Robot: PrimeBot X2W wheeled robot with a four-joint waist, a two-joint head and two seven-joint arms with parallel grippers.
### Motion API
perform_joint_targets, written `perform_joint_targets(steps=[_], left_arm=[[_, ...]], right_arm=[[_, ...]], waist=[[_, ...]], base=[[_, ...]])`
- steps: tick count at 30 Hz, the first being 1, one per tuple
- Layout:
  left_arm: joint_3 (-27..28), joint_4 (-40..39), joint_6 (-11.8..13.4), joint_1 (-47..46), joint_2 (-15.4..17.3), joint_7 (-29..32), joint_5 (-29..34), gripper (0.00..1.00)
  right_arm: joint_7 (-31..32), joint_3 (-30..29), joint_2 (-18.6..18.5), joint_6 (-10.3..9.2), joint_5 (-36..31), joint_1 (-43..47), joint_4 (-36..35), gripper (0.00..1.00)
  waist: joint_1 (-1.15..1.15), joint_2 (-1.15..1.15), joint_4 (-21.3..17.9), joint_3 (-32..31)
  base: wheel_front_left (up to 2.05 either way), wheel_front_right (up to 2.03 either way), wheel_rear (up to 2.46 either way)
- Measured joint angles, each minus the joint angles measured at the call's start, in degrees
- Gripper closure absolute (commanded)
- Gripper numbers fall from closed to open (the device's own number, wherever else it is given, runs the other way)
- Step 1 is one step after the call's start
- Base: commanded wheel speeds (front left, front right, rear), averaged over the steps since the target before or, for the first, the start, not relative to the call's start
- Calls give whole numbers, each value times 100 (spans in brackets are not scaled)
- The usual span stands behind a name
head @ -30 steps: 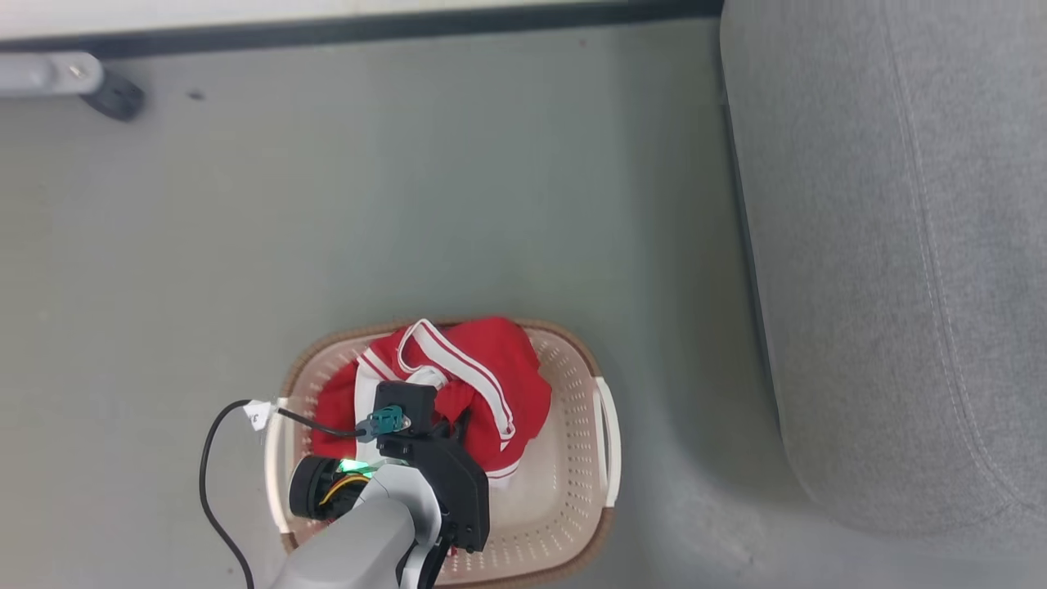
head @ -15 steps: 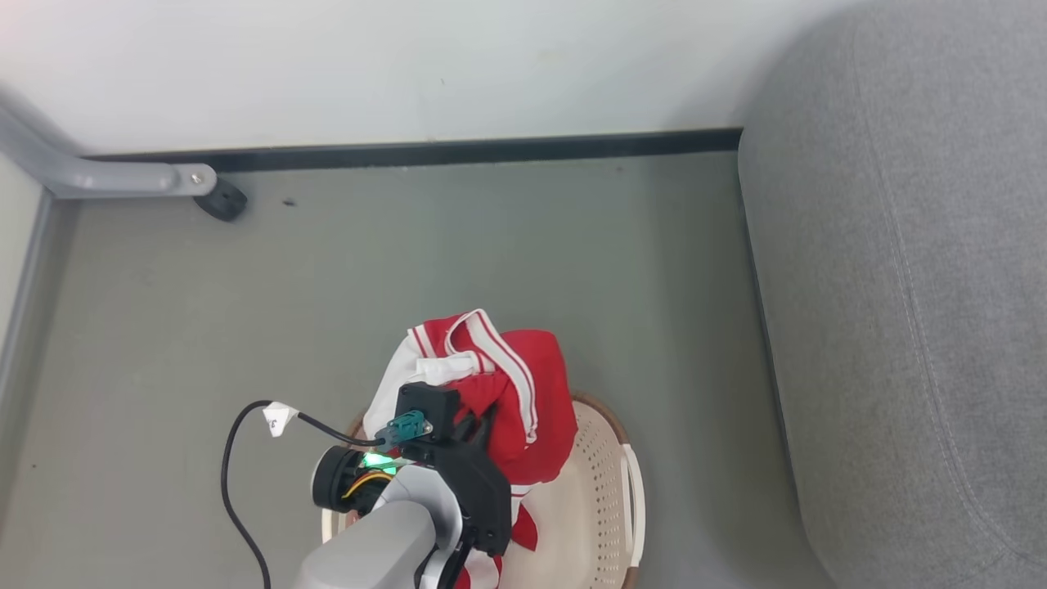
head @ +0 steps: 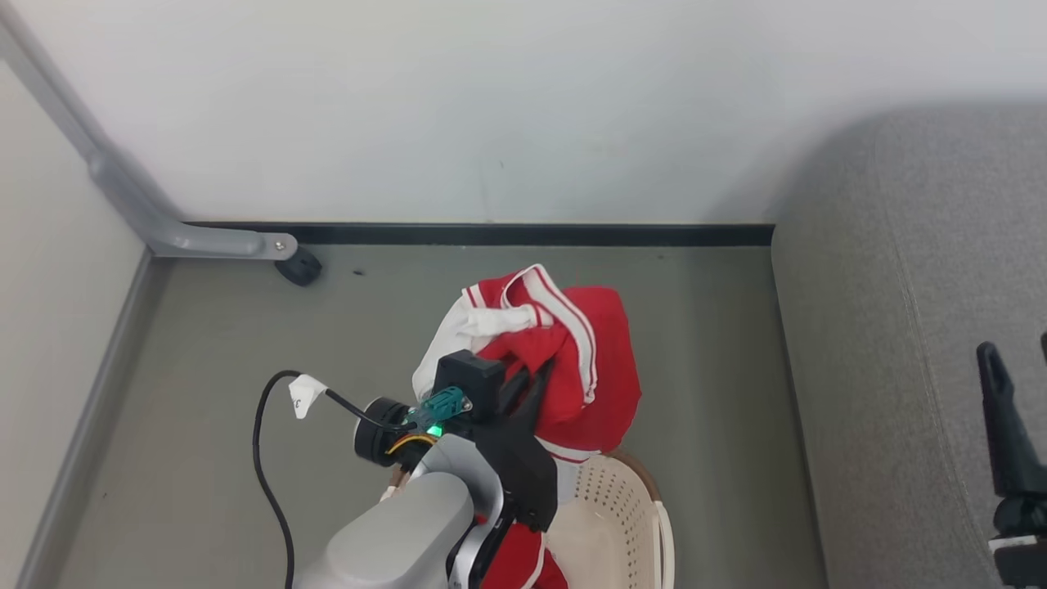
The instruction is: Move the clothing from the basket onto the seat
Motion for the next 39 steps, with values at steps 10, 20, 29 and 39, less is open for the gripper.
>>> perform_joint_targets(steps=[10,20,29,39], left_arm=[[627,-1096,0,35,-14,0,1325,100],[1025,-2050,0,517,-2,-2,2535,100],[1204,-3059,0,847,4,-3,3296,100],[1479,-4033,0,1177,19,272,3850,100]], right_arm=[[0,342,270,-1,-204,366,123,0],[0,998,421,-1,-410,426,116,0],[10,1773,609,-1,-639,400,181,0],[54,2186,789,0,-704,-86,528,0]], waist=[[0,1,354,-363],[0,1,689,-495],[1,1,1016,-539],[0,1,1401,-711]], base=[[0,0,0],[0,0,0],[0,0,0],[0,0,0]])
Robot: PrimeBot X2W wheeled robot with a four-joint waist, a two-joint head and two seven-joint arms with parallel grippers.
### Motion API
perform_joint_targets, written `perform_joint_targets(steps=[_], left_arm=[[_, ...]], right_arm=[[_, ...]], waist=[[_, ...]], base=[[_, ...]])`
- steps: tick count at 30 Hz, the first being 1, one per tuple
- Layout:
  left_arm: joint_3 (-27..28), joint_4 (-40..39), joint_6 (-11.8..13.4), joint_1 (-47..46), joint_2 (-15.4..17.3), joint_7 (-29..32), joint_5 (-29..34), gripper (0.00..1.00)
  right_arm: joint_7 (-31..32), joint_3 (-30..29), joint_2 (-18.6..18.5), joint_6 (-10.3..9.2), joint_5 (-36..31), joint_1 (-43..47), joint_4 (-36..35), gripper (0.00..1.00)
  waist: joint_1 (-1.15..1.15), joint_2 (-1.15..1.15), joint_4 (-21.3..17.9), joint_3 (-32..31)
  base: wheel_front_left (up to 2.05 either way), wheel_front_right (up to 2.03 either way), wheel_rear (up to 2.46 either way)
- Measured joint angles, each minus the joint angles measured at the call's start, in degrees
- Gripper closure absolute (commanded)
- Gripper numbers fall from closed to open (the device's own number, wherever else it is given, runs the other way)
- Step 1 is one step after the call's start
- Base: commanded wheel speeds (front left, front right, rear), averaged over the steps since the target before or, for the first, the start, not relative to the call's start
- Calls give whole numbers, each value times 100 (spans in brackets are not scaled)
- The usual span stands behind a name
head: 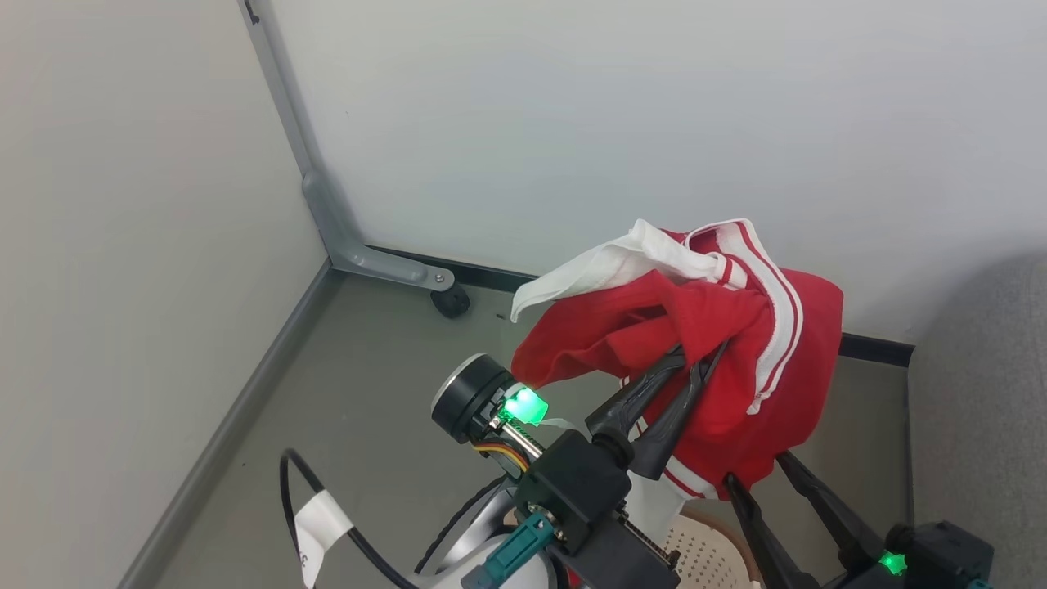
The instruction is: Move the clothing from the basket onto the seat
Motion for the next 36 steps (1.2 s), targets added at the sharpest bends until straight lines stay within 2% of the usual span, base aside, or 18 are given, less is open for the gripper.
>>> perform_joint_targets(steps=[9,19,20,21,36], left_arm=[[32,-584,0,392,13,417,313,100],[-83,-911,0,493,25,824,375,100],[-83,-929,0,493,26,849,375,100],[-81,-943,0,494,29,877,375,100],[57,-1057,0,605,42,1149,425,100]], right_arm=[[2,292,16,0,-1,-282,121,0],[-2,533,-12,0,1,-571,130,0],[-3,557,-21,0,3,-577,130,84],[-3,597,-33,0,7,-587,127,100],[-9,836,-219,0,159,-682,16,100]], waist=[[0,1,56,-96],[0,1,16,-56],[0,1,11,-53],[0,1,5,-50],[0,1,-73,-47]], base=[[0,0,0],[0,0,0],[0,0,0],[0,0,0],[0,0,0]])
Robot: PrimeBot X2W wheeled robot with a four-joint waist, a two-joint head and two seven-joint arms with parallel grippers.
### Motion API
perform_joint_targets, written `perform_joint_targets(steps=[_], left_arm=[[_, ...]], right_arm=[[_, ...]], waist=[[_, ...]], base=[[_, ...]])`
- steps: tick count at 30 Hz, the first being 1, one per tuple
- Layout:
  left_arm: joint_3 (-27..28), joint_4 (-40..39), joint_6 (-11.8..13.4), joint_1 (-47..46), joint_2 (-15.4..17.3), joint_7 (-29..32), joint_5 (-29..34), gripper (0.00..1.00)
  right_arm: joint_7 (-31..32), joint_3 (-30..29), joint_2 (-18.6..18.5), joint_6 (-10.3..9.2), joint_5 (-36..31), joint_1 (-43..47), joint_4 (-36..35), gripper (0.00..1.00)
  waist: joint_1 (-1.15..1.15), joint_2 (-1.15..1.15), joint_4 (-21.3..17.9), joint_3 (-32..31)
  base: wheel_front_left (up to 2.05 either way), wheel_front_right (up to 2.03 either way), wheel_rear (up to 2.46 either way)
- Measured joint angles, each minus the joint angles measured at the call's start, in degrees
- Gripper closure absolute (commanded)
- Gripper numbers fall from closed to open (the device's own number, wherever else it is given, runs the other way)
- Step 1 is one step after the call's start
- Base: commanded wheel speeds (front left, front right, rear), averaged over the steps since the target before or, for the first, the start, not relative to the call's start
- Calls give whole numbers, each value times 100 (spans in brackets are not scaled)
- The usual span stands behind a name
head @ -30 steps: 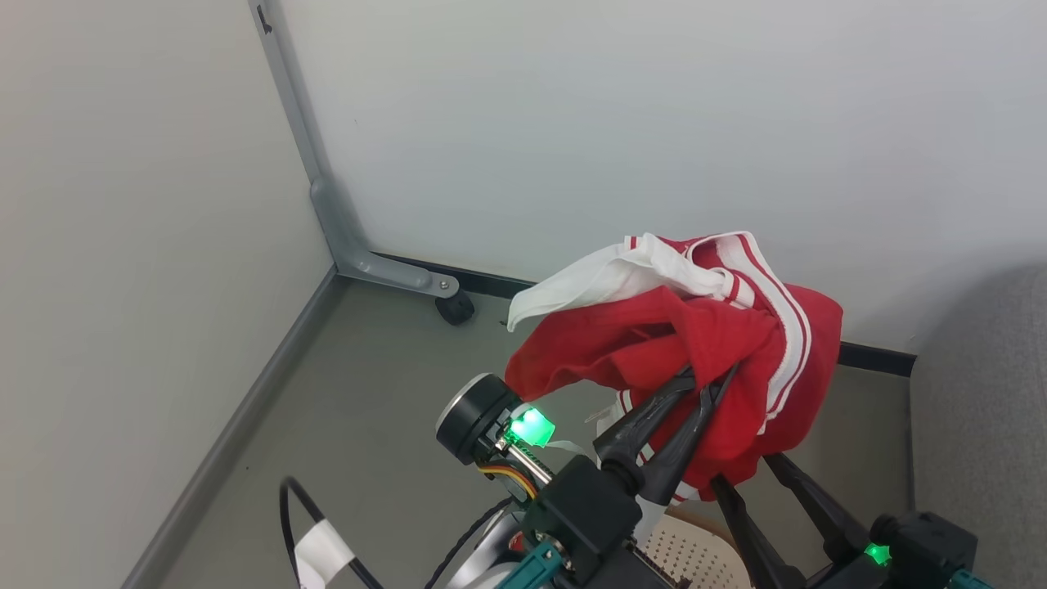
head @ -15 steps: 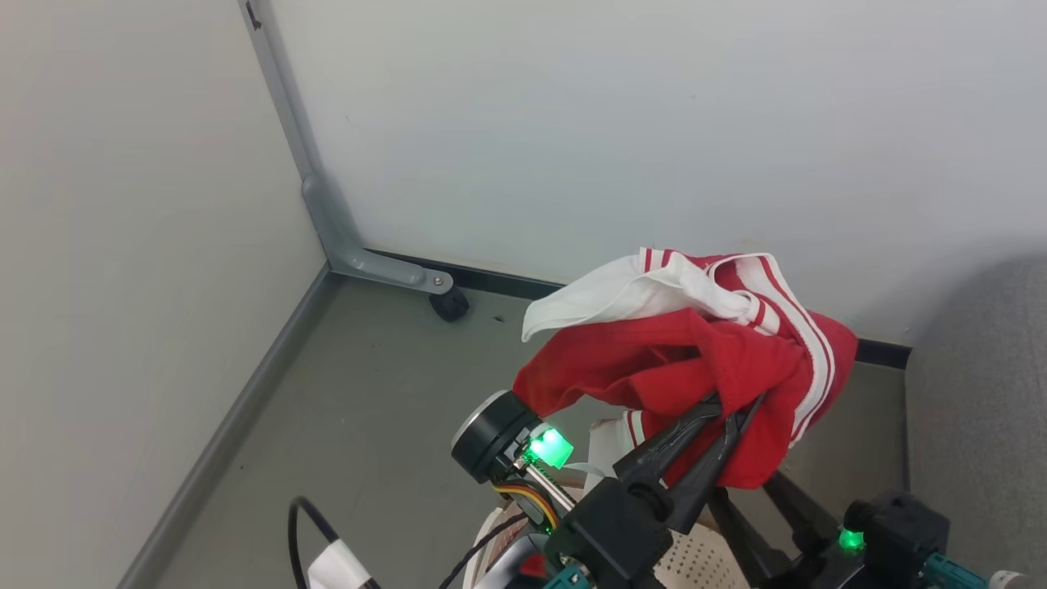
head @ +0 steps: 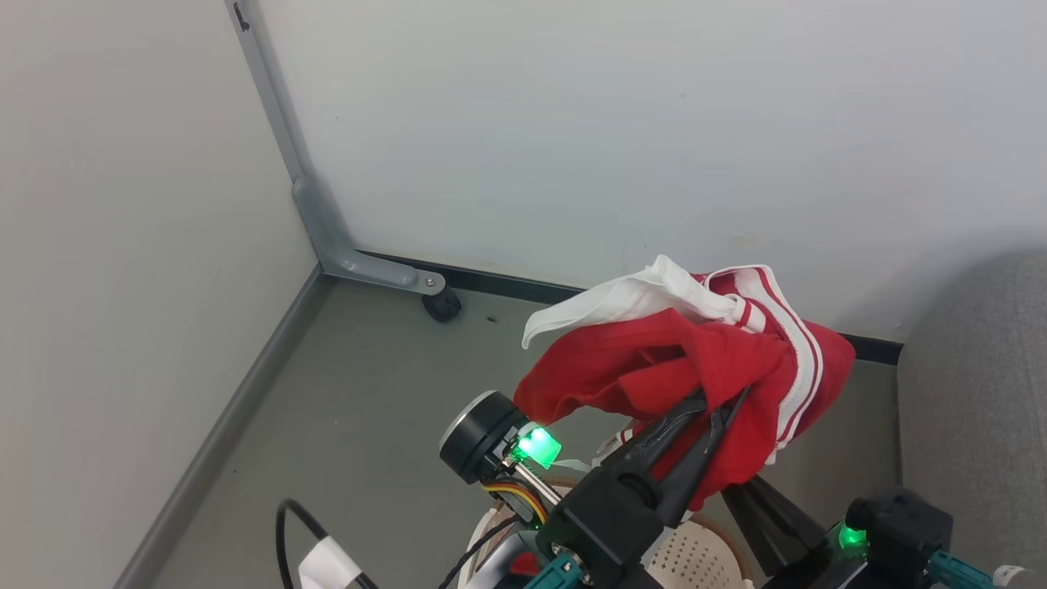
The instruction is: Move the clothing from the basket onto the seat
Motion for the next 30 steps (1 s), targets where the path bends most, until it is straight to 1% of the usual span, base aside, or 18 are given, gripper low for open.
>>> perform_joint_targets(steps=[12,15,16,17,20,23,26,29,30], left_arm=[[249,-36,0,59,0,149,69,100],[310,-41,0,142,-2,156,181,100],[374,-47,0,155,1,175,208,100],[435,-48,0,174,1,197,210,100],[594,-52,0,314,-1,205,256,100],[703,-42,0,393,1,248,261,100],[840,-40,0,492,1,252,296,100],[1000,-41,0,619,3,299,324,100],[1000,-41,0,619,3,299,324,100]], right_arm=[[-2,-26,-85,0,110,55,-42,100],[-2,-109,-78,0,203,184,-22,100],[-3,-142,-74,0,237,235,-25,45],[-2,-175,-67,0,256,287,-38,0],[-3,-312,-49,-2,312,455,-129,0],[-3,-510,-31,-60,358,644,-268,0],[-3,-716,-30,-182,380,823,-358,0],[-3,-962,-14,-349,398,972,-383,0],[-3,-962,-14,-349,398,972,-383,0]], waist=[[0,0,-96,-105],[0,0,-119,-129],[0,0,-132,-139],[0,0,-147,-149],[0,0,-211,-179],[0,0,-288,-218],[0,0,-371,-268],[-1,0,-461,-321],[-1,0,-461,-321]], base=[[0,0,0],[0,0,0],[0,0,0],[0,0,0],[0,0,0],[0,0,0],[0,0,0],[0,0,0],[0,0,0]])
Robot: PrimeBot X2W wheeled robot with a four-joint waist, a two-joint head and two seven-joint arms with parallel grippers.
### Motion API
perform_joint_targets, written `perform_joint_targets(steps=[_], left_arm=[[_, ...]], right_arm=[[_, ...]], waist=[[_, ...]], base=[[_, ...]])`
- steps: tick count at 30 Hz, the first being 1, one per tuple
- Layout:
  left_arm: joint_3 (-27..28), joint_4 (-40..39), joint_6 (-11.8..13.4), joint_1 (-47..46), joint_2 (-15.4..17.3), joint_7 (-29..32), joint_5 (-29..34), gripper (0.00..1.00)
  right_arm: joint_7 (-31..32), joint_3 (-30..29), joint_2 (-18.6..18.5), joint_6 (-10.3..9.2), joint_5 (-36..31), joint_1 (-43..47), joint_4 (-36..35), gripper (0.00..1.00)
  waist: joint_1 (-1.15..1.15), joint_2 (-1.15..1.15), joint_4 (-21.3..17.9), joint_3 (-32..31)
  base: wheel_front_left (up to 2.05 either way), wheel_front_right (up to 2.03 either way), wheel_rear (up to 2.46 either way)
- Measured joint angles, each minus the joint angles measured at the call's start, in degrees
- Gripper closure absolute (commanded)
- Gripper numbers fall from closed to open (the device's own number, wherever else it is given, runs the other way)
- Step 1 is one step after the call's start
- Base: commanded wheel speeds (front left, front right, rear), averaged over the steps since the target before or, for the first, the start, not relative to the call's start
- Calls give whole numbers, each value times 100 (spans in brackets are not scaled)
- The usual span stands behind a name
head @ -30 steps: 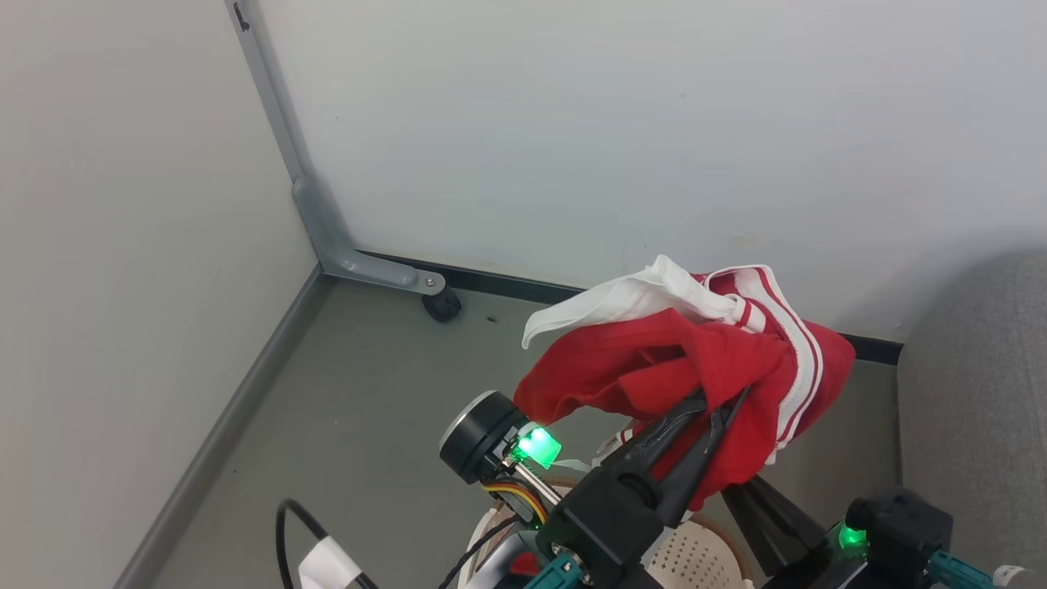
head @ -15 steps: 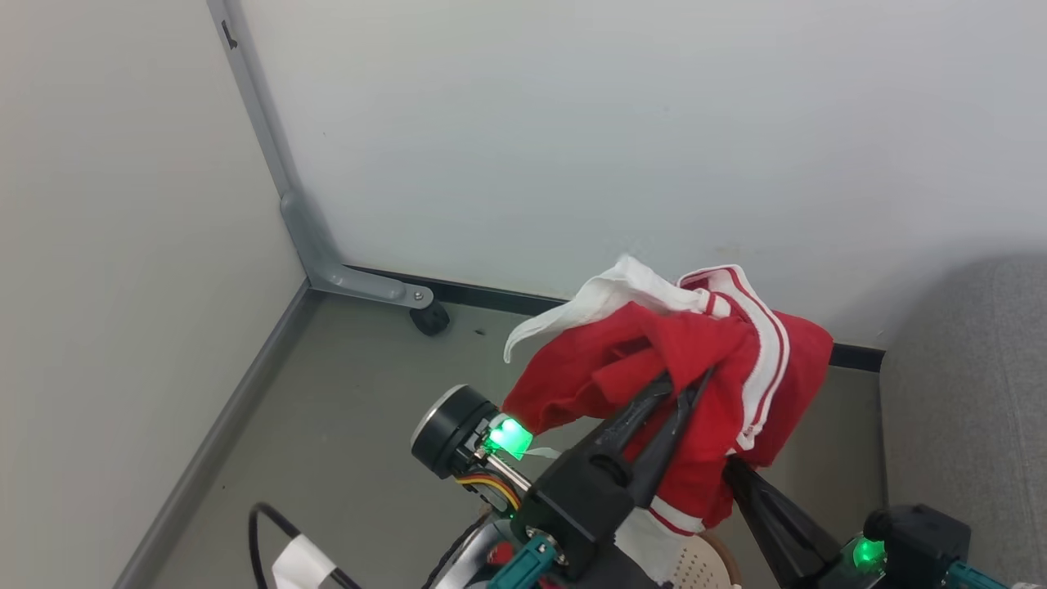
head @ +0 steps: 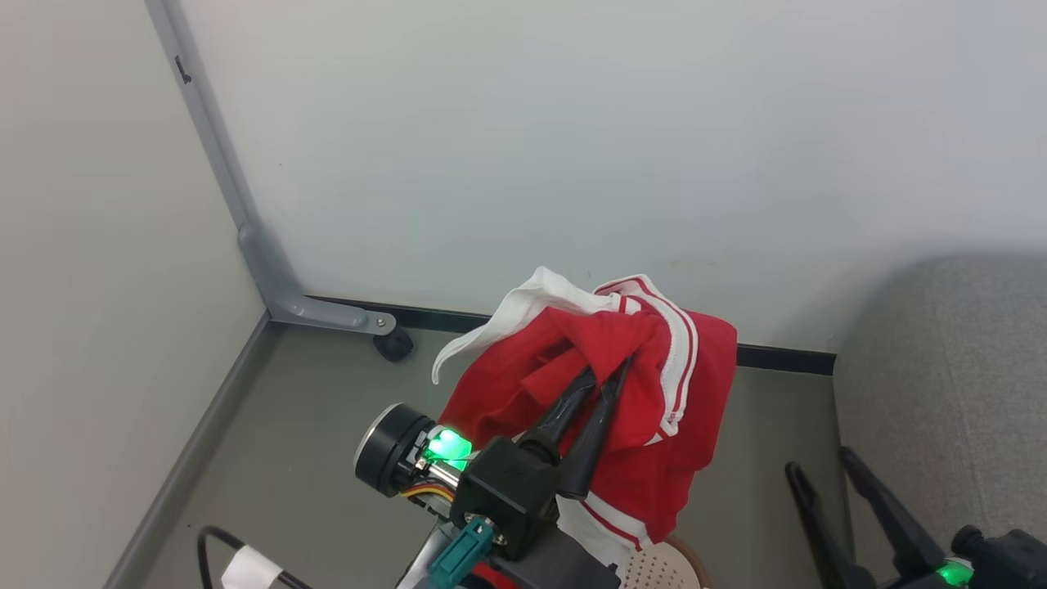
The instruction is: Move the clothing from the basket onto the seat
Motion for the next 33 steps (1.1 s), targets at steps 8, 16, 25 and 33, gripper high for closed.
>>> perform_joint_targets(steps=[8,16,25,33], left_arm=[[110,-100,0,276,-2,85,74,100],[11,-104,0,297,-1,101,77,100],[-85,-82,0,299,3,109,58,100],[-89,-78,0,299,1,146,52,100]], right_arm=[[0,-757,-70,-369,52,250,170,0],[0,-1126,-204,-465,49,503,387,0],[0,-1374,-357,-510,-151,682,461,0],[0,-1574,-359,-567,-200,876,427,0]], waist=[[0,0,-266,-90],[0,0,-425,-133],[1,0,-520,-201],[0,0,-577,-209]], base=[[0,0,0],[0,0,0],[0,0,0],[0,0,0]])
